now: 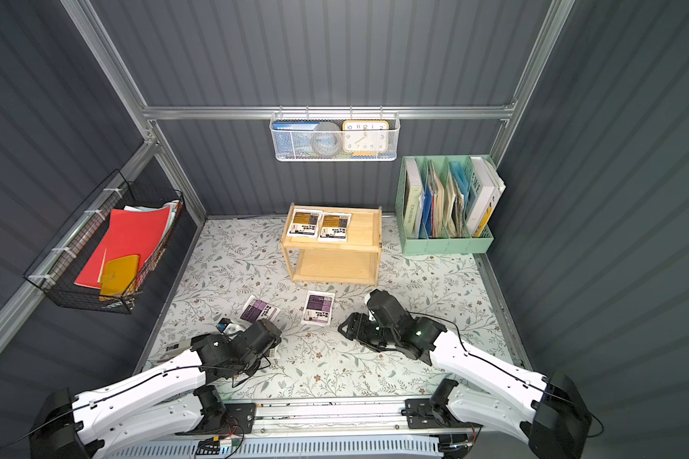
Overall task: Place the bagged coffee beans on the shelf by color
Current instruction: Move the bagged coffee beans to the center of the board.
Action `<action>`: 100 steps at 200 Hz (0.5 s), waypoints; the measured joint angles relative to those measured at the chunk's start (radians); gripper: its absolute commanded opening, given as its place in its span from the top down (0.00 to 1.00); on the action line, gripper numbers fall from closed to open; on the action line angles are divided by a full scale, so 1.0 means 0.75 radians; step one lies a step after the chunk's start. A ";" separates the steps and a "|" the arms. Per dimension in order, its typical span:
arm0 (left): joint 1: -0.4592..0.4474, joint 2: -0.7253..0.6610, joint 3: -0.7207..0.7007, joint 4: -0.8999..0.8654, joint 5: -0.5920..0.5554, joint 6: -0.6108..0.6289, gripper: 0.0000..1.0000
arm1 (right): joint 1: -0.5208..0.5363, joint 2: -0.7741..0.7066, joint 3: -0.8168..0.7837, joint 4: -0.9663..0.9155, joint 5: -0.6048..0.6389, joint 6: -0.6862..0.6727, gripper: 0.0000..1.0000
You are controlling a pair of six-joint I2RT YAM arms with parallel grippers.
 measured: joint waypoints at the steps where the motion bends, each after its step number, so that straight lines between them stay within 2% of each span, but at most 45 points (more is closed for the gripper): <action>1: 0.001 0.002 0.000 -0.001 -0.001 -0.001 0.00 | 0.000 0.001 0.000 0.001 -0.001 -0.001 0.29; 23: 0.036 0.038 0.000 0.002 -0.017 -0.004 0.00 | -0.001 0.022 0.000 0.026 -0.017 -0.005 0.29; 62: 0.167 0.082 -0.014 0.061 -0.023 0.073 0.00 | 0.000 0.047 -0.001 0.063 -0.033 -0.005 0.29; 100: 0.191 0.176 -0.015 0.140 -0.018 0.185 0.00 | 0.000 0.035 -0.008 0.070 -0.043 -0.002 0.29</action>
